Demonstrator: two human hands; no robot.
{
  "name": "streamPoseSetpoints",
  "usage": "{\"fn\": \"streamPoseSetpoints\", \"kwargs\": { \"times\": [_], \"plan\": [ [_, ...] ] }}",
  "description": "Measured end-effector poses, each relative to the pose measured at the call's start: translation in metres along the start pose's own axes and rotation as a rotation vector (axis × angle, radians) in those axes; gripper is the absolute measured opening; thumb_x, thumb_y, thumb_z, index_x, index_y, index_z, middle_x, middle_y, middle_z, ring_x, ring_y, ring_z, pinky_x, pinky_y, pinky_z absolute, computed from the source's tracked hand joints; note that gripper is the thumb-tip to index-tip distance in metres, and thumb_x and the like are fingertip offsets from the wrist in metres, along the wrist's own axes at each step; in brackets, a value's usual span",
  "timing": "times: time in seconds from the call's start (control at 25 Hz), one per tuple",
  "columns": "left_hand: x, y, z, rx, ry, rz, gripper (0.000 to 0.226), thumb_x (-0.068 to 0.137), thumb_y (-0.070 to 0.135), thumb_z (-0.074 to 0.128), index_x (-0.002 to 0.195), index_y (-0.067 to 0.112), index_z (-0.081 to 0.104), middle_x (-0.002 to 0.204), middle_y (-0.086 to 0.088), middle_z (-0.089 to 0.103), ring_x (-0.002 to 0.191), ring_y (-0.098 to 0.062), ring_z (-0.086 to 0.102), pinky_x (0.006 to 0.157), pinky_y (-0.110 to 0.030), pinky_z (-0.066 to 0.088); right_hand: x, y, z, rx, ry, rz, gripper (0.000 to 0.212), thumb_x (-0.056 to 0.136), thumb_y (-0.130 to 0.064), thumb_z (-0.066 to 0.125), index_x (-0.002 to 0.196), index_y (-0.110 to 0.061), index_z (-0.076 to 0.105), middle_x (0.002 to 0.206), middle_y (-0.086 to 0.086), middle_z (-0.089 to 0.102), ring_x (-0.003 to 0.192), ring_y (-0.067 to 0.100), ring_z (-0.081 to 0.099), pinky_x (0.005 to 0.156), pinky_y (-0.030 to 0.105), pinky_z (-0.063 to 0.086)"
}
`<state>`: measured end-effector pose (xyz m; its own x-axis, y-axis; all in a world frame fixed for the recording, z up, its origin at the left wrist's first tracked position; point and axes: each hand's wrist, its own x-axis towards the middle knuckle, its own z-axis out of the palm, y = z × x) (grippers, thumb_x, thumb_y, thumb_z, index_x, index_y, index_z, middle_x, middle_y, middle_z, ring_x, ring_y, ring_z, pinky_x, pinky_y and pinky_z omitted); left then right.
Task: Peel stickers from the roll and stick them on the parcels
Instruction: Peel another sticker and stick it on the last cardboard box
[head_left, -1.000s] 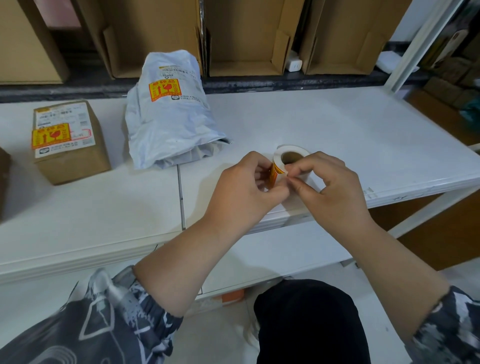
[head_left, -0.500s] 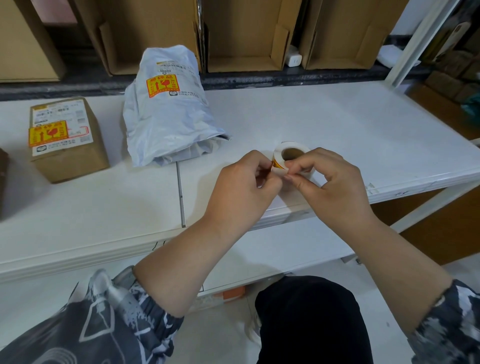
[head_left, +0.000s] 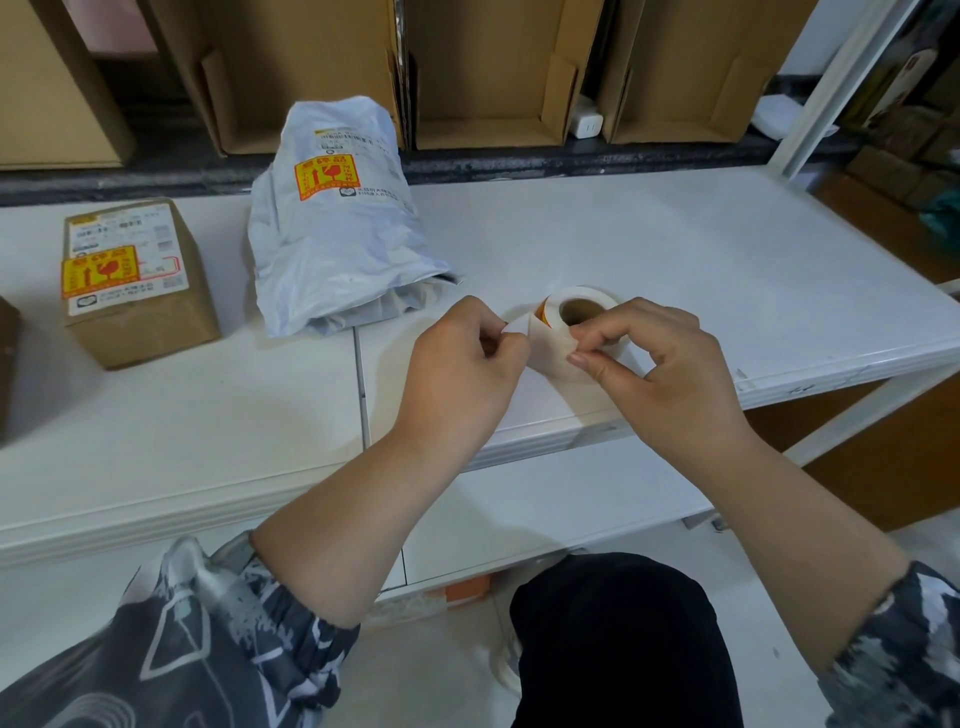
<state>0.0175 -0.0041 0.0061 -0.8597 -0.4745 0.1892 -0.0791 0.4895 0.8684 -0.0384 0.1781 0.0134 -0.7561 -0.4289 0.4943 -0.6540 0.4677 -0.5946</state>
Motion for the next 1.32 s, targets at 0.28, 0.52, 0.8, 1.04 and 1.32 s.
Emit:
{"fn": "streamPoseSetpoints", "kwargs": {
  "times": [0.28,0.52,0.8,1.04,1.32],
  "plan": [
    [-0.006,-0.001,-0.011,-0.034,0.031,-0.069,0.01,0.088,0.019,0.062,0.086,0.01,0.066,0.076,-0.002,0.072,0.072,-0.014,0.061,0.058,-0.017,0.042,0.001,0.003,-0.008,-0.108,-0.018,-0.057,0.013,0.087,-0.013,0.08,0.085,-0.023,0.072,0.1,-0.016,0.073,0.11,0.003,0.062,0.102,0.036,0.031],
    [-0.017,-0.005,-0.026,-0.051,0.055,-0.105,0.009,0.088,0.018,0.062,0.084,0.011,0.065,0.075,-0.003,0.073,0.067,-0.015,0.059,0.06,-0.025,0.044,-0.006,0.002,-0.009,-0.143,0.027,-0.05,0.016,0.088,-0.008,0.078,0.093,-0.023,0.075,0.104,-0.014,0.072,0.113,0.009,0.063,0.1,0.049,0.037],
    [-0.049,-0.017,-0.046,-0.091,0.087,0.082,0.007,0.091,0.014,0.068,0.093,0.019,0.073,0.088,0.01,0.077,0.084,-0.003,0.072,0.075,-0.018,0.056,-0.04,-0.092,0.026,0.373,0.199,0.417,0.01,0.092,-0.023,0.067,0.101,-0.026,0.063,0.085,-0.008,0.067,0.081,0.011,0.064,0.071,0.022,0.049],
    [-0.073,-0.038,-0.056,0.043,0.176,0.409,0.012,0.087,0.005,0.076,0.097,0.01,0.079,0.115,0.001,0.066,0.105,-0.005,0.065,0.09,-0.013,0.05,-0.028,-0.126,0.07,0.787,0.149,0.793,0.026,0.09,-0.017,0.075,0.112,-0.018,0.06,0.093,0.005,0.076,0.076,0.01,0.073,0.061,0.023,0.057],
    [-0.075,-0.027,-0.1,-0.571,0.125,-0.146,0.018,0.095,0.02,0.074,0.112,0.025,0.072,0.11,-0.005,0.073,0.098,-0.02,0.075,0.082,-0.034,0.06,-0.016,-0.148,0.075,0.625,-0.04,0.65,0.016,0.089,-0.01,0.074,0.101,-0.015,0.064,0.079,0.0,0.079,0.067,0.002,0.069,0.075,0.034,0.054]
  ]
}}
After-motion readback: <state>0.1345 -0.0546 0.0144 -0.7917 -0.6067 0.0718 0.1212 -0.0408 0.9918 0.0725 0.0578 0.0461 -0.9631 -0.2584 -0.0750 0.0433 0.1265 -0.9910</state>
